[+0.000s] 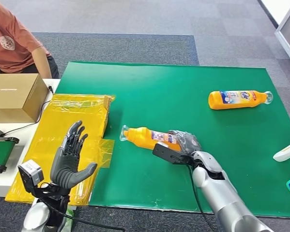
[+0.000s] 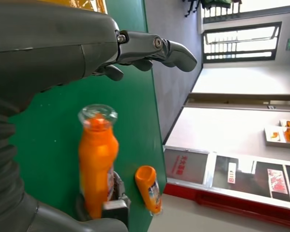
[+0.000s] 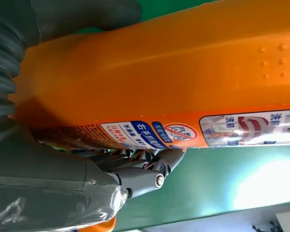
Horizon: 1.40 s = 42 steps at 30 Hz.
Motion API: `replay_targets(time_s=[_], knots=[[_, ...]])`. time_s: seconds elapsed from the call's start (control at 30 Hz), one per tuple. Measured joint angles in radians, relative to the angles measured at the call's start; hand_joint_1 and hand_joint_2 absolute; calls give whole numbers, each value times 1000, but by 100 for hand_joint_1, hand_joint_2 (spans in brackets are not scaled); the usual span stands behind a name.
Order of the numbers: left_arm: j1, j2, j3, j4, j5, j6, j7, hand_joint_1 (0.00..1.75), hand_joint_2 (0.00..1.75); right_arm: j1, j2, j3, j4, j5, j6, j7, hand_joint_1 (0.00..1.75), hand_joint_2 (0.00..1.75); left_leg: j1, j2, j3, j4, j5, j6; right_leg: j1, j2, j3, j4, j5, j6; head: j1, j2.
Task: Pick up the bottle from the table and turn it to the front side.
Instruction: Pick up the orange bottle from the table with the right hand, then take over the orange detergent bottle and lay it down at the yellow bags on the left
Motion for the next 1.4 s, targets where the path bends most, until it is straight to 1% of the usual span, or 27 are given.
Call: replay_targets(time_s=[0.07,0.17,0.23,0.27,0.33,0.43,0.53,0.6,0.77,0.97,1.13,1.4], knots=[[7,2,1,0,1,6,-6,0,175,36,0,-24,-58,-127,1,-52,175,175,0,0,0,0,0,0,0,0,0,0,0,0,0,0],[13,6,3,-1,8,21,-15,0,175,90,7,-77,-161,-386,31,-150,175,175,0,0,-1,0,0,0,0,0,0,0,-1,0,0,0],[13,9,3,0,17,31,-21,0,175,125,17,-117,-233,-534,48,-198,175,175,0,0,-1,0,0,0,0,0,-1,0,-1,0,0,0],[12,11,3,0,22,35,-23,0,175,140,22,-132,-264,-582,50,-212,175,175,0,0,-1,0,0,0,0,0,-1,0,-1,-1,0,0],[7,14,3,2,35,36,-25,0,175,163,29,-151,-319,-629,44,-230,175,175,0,0,-1,0,0,0,0,0,-1,0,-1,-1,0,0],[-22,16,2,16,68,29,9,0,175,191,41,-154,-379,-627,12,-255,175,175,0,0,-1,0,0,0,0,0,-1,0,-1,-1,0,0],[-67,18,-3,56,85,20,60,0,175,206,60,-134,-408,-585,-29,-270,175,175,0,0,-1,0,0,0,0,0,-1,0,0,-1,0,0],[-95,19,-14,85,94,7,69,0,175,209,70,-112,-411,-552,-56,-275,175,175,0,0,-1,0,0,0,0,0,-1,0,0,-1,0,0],[-175,21,-66,136,125,-41,97,0,175,209,87,-27,-408,-445,-118,-291,175,175,0,0,-1,0,1,0,0,0,-1,0,0,-1,0,0],[-285,33,-139,186,181,-107,164,0,175,207,103,90,-387,-336,-168,-299,175,175,0,0,-1,0,1,0,0,0,-2,0,0,-1,0,0],[-361,54,-193,215,191,-130,184,0,175,187,108,152,-368,-316,-183,-286,175,175,0,0,-1,0,1,0,0,0,-2,0,0,-1,0,0],[-407,74,-264,230,200,-144,195,0,175,160,108,210,-353,-314,-172,-270,175,175,0,0,-1,0,1,0,0,0,-2,0,0,-1,0,0]])
